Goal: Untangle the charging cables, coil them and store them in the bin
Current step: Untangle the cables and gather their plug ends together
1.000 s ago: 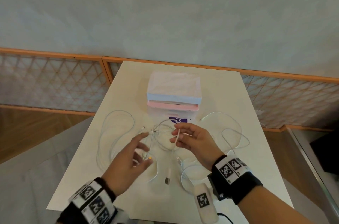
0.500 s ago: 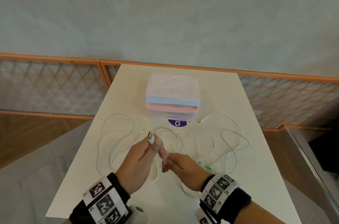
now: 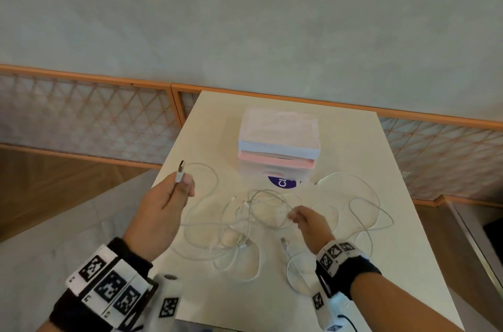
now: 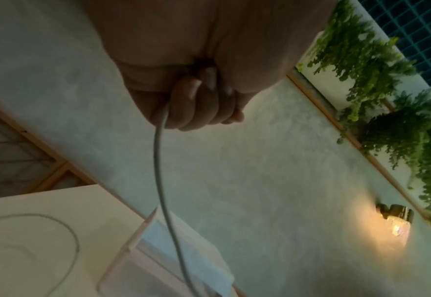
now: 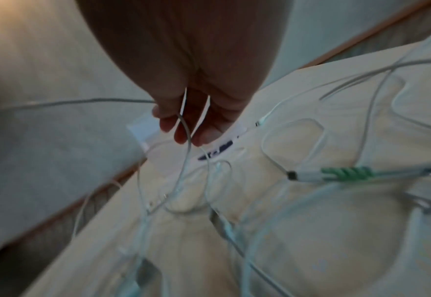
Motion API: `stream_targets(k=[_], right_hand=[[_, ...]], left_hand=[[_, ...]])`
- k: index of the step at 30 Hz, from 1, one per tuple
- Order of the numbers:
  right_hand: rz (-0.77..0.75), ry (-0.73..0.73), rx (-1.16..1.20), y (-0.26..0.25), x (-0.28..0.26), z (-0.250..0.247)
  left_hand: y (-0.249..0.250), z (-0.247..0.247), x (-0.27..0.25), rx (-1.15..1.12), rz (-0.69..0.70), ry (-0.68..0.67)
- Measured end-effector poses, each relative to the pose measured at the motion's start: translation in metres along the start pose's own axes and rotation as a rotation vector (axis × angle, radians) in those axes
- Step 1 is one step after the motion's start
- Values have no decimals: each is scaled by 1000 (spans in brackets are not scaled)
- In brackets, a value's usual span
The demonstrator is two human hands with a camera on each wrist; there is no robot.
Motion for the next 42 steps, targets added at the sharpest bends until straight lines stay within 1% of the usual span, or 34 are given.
stream_targets(k=[3, 4, 6, 8, 10, 14, 16, 18, 19, 21, 22, 26, 28, 30, 34, 36, 38, 40, 42], right_hand=[[-14, 151, 173, -25, 10, -25], [-15, 174, 221, -36, 13, -32], [-31, 167, 273, -58, 16, -41], [-78, 109, 250, -79, 13, -42], [-166, 30, 196, -104, 2, -38], [-353, -186, 120, -156, -32, -25], [-389, -233, 169, -175, -45, -23], [-355, -251, 317, -187, -52, -24], [-351, -251, 364, -190, -53, -25], [-374, -212, 347, -191, -51, -25], [-373, -188, 309, -186, -48, -23], [-312, -117, 151, -149, -32, -9], [-221, -61, 117, -121, -24, 2], [-112, -18, 91, -93, -18, 16], [70, -23, 24, -52, -16, 38], [152, -18, 108, -44, -16, 37], [185, 12, 295, -47, -14, 30], [171, 76, 438, -58, -12, 14], [121, 154, 527, -72, -8, -6]], left_hand=[[-13, -7, 2, 74, 8, 7], [-16, -8, 2, 82, 14, 10], [-20, -7, 2, 93, 12, -1], [-21, -1, 2, 101, 8, -28], [-17, 7, 3, 103, 15, -54], [-1, 26, 4, 87, 71, -154], [5, 37, 3, 69, 57, -234], [8, 44, 0, 30, 7, -321], [8, 46, -1, 25, 6, -355], [1, 46, -1, 33, 27, -391], [-2, 44, 0, 29, 41, -386], [-1, 25, 10, -103, 66, -253], [6, 14, 15, -161, 96, -185], [13, 7, 20, -241, 118, -145], [29, 2, 29, -310, 167, -130], [28, 0, 31, -303, 149, -136], [26, -3, 29, -273, 145, -143], [22, -6, 26, -228, 155, -158], [16, -8, 23, -201, 130, -160]])
Point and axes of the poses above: each hand's wrist, its own x-axis towards the middle knuckle, its own z-axis out of the palm, y = z × x, the point moved 4 cm from there along x, towards the middle knuckle, and after that the axes turned 7 degrees about y, right-handed, at the moved point
